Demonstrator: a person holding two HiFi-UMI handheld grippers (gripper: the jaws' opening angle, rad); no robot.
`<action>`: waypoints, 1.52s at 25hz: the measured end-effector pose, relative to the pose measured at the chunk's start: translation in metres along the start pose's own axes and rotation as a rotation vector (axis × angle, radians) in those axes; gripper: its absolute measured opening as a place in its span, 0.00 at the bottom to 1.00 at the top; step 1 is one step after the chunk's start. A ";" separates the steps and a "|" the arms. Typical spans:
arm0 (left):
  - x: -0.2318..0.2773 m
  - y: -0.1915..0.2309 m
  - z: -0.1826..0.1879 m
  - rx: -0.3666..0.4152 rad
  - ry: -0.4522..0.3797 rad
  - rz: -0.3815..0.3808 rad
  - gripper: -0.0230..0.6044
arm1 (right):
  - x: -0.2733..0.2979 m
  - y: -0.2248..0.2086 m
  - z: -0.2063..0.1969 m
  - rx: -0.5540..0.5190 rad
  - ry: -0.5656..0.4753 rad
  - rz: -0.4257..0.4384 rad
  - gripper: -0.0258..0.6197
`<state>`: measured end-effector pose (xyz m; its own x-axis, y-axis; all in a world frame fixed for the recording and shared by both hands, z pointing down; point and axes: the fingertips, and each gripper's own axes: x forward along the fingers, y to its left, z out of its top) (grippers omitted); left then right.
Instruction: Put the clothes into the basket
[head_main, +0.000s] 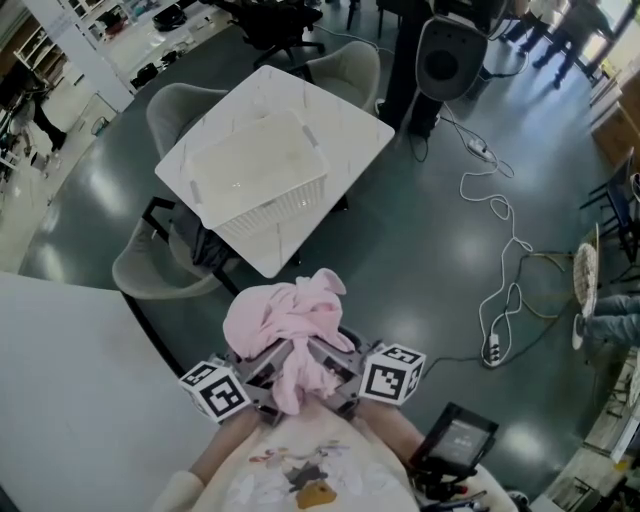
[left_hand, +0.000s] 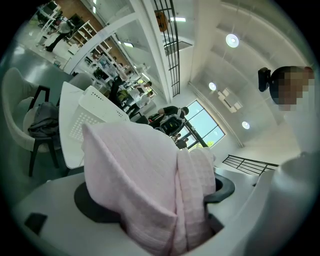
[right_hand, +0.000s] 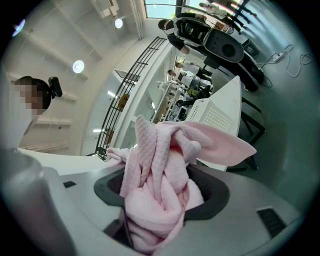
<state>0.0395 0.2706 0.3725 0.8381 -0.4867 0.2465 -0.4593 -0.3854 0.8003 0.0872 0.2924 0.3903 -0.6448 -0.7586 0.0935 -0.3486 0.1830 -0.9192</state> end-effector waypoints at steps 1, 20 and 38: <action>0.003 0.001 0.005 0.001 0.000 -0.003 0.79 | 0.004 -0.002 0.003 0.002 0.001 -0.003 0.47; 0.071 0.060 0.145 0.007 0.064 -0.082 0.79 | 0.133 -0.010 0.102 -0.018 -0.080 -0.057 0.47; 0.098 0.132 0.263 0.002 0.110 -0.179 0.79 | 0.261 -0.015 0.153 -0.075 -0.153 -0.136 0.47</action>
<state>-0.0166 -0.0346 0.3585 0.9335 -0.3217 0.1586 -0.3004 -0.4597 0.8357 0.0279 -0.0039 0.3699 -0.4794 -0.8646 0.1504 -0.4786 0.1139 -0.8706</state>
